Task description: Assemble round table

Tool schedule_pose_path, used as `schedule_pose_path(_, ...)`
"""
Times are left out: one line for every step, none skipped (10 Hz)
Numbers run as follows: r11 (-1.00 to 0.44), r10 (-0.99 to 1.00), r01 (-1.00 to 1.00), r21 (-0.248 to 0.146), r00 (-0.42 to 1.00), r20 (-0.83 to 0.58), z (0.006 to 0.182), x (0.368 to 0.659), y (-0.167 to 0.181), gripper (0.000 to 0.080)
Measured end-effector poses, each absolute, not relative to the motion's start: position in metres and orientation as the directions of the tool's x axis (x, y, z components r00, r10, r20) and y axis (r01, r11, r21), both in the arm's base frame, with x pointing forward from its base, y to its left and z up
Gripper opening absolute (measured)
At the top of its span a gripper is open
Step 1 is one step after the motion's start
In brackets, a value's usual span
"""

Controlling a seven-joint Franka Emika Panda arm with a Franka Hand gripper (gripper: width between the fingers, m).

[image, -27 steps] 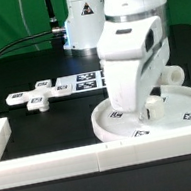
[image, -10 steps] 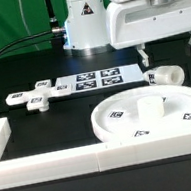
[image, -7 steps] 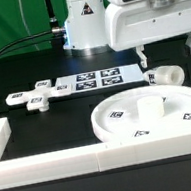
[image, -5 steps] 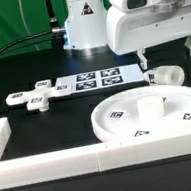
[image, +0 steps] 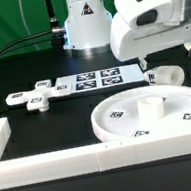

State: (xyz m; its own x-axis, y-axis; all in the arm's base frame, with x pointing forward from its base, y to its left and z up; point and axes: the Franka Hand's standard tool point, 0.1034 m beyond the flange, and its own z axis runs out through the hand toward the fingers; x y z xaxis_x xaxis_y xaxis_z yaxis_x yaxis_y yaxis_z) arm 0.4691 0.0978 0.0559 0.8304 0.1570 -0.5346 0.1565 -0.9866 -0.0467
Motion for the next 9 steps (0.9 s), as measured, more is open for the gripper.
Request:
schedule_pose_path(-0.985,0.158,0.169,-0.036,0.797,-0.583,0.053,0.470,0.098,0.0649)
schedule_pose_path(-0.984,0.157,0.174,-0.036,0.752,-0.641,0.051,0.468,0.099,0.0649)
schedule_pose_path(-0.984,0.152,0.172,-0.040,0.714,-0.684,0.049,0.468,0.098,0.0649)
schedule_pose_path(-0.984,0.147,0.172,-0.041,0.670,-0.727,0.048,0.464,0.098,0.0649)
schedule_pose_path(-0.984,0.143,0.171,-0.044,0.621,-0.770,0.047,0.462,0.098,0.0649)
schedule_pose_path(-0.984,0.139,0.171,-0.046,0.587,-0.797,0.043,0.461,0.098,0.0649)
schedule_pose_path(-0.984,0.136,0.171,-0.050,0.542,-0.829,0.036,0.459,0.099,0.0649)
schedule_pose_path(-0.984,0.141,0.171,-0.054,0.547,-0.825,0.029,0.461,0.099,0.0649)
schedule_pose_path(-0.983,0.144,0.173,-0.055,0.559,-0.817,0.026,0.462,0.101,0.0649)
